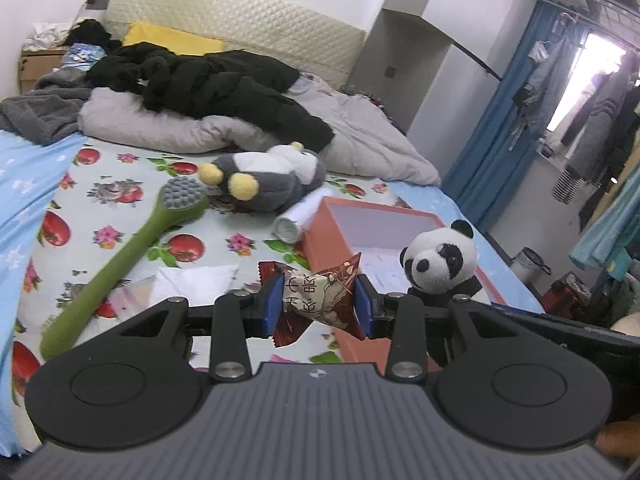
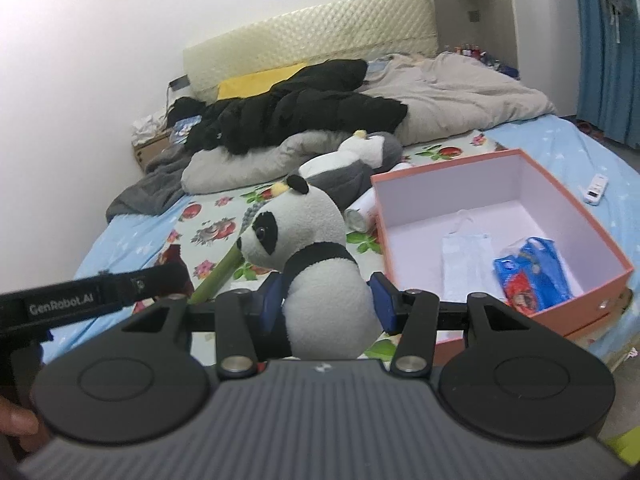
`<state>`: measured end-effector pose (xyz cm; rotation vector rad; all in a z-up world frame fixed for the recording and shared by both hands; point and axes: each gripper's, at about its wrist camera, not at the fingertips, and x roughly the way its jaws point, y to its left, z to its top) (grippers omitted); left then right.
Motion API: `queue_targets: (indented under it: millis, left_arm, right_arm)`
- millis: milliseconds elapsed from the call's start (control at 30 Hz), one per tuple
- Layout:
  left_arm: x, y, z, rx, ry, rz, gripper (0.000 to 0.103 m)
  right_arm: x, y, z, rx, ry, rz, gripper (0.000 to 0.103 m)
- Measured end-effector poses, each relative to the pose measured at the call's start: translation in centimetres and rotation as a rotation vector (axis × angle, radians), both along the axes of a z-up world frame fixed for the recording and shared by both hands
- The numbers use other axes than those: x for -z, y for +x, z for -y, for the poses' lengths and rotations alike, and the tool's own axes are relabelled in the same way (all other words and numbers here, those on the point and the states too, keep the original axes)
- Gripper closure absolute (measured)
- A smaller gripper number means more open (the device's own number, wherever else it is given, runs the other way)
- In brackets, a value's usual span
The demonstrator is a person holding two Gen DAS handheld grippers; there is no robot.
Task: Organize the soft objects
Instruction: 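Carry the candy and the panda plush over the pink box with both tools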
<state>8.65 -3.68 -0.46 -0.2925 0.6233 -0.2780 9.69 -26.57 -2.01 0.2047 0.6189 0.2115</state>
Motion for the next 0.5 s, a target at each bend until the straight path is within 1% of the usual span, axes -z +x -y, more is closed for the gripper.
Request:
queue_targets:
  millis: [267,500]
  left_arm:
    - [-0.5,-0.1,3.2,0.078,-0.023,-0.002,0.059]
    - [-0.3,1.9,6.0,0.146,-0.008,-0.015,0.059]
  right_arm:
    - [-1.2,-2.0,3.2,0.069,-0.018,0.018,0.051]
    - [-0.2,-2.2,6.1,0.138,-0.006,-0.001,0.051]
